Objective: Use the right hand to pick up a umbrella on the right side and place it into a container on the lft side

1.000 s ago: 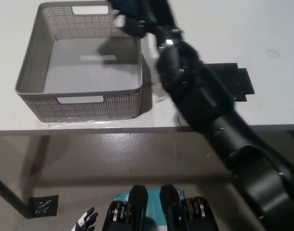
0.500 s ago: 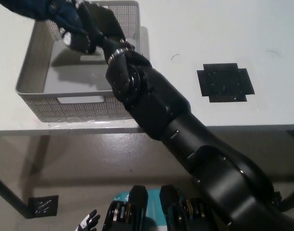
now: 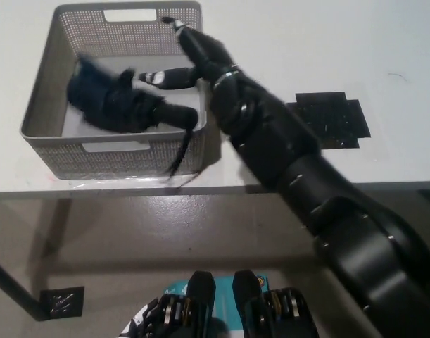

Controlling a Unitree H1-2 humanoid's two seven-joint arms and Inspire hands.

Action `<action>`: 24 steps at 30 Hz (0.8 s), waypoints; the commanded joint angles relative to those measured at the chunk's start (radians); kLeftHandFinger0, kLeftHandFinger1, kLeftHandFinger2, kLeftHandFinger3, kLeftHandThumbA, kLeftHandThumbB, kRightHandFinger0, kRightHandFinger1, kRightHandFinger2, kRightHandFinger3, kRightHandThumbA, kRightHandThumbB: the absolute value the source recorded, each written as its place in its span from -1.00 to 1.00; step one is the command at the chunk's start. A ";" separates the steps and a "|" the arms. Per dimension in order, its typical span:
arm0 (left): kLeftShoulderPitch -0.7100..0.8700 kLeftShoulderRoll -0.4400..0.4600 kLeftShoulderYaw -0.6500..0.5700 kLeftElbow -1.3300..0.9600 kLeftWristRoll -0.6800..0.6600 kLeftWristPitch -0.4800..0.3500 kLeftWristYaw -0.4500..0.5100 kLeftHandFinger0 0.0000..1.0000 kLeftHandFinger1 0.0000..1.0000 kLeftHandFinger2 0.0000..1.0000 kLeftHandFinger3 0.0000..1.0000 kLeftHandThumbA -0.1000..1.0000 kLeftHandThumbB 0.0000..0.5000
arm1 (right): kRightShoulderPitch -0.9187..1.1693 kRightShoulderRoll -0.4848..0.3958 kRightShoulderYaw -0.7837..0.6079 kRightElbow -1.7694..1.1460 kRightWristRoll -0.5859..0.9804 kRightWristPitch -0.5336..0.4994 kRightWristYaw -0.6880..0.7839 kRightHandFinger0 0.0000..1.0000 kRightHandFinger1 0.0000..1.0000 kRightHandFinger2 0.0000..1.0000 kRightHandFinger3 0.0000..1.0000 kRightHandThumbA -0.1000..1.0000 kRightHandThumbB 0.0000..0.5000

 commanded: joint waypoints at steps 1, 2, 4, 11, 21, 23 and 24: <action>-0.010 0.015 -0.006 -0.026 0.029 -0.012 -0.011 1.00 1.00 1.00 1.00 1.00 -0.80 | -0.025 -0.040 0.011 -0.054 0.011 0.021 0.081 1.00 1.00 1.00 1.00 0.91 1.00; -0.012 0.012 -0.006 -0.024 0.032 -0.012 -0.008 1.00 1.00 1.00 1.00 1.00 -0.81 | -0.024 -0.047 0.013 -0.061 0.010 0.020 0.086 1.00 1.00 1.00 1.00 0.91 1.00; -0.012 0.013 -0.007 -0.026 0.030 -0.006 -0.012 1.00 1.00 1.00 1.00 1.00 -0.77 | -0.020 -0.059 0.013 -0.089 0.009 0.020 0.092 1.00 1.00 1.00 1.00 1.00 1.00; -0.012 0.002 -0.002 -0.022 0.017 -0.001 -0.008 1.00 1.00 1.00 1.00 1.00 -0.68 | 0.028 -0.137 -0.150 -0.397 0.164 -0.021 0.126 1.00 1.00 1.00 1.00 1.00 0.71; 0.029 0.010 0.020 -0.025 -0.016 -0.007 -0.003 1.00 1.00 1.00 1.00 1.00 -0.75 | 0.405 -0.262 -0.405 -1.274 0.375 0.134 0.188 1.00 1.00 1.00 1.00 1.00 0.48; 0.037 0.011 0.022 -0.027 -0.016 -0.002 -0.001 1.00 1.00 1.00 1.00 1.00 -0.78 | 0.524 -0.281 -0.456 -1.422 0.442 0.135 0.188 1.00 1.00 1.00 1.00 1.00 0.49; 0.037 0.014 0.025 -0.024 -0.015 -0.003 0.000 1.00 1.00 1.00 1.00 1.00 -0.79 | 0.582 -0.279 -0.479 -1.478 0.481 0.123 0.180 1.00 1.00 1.00 1.00 1.00 0.43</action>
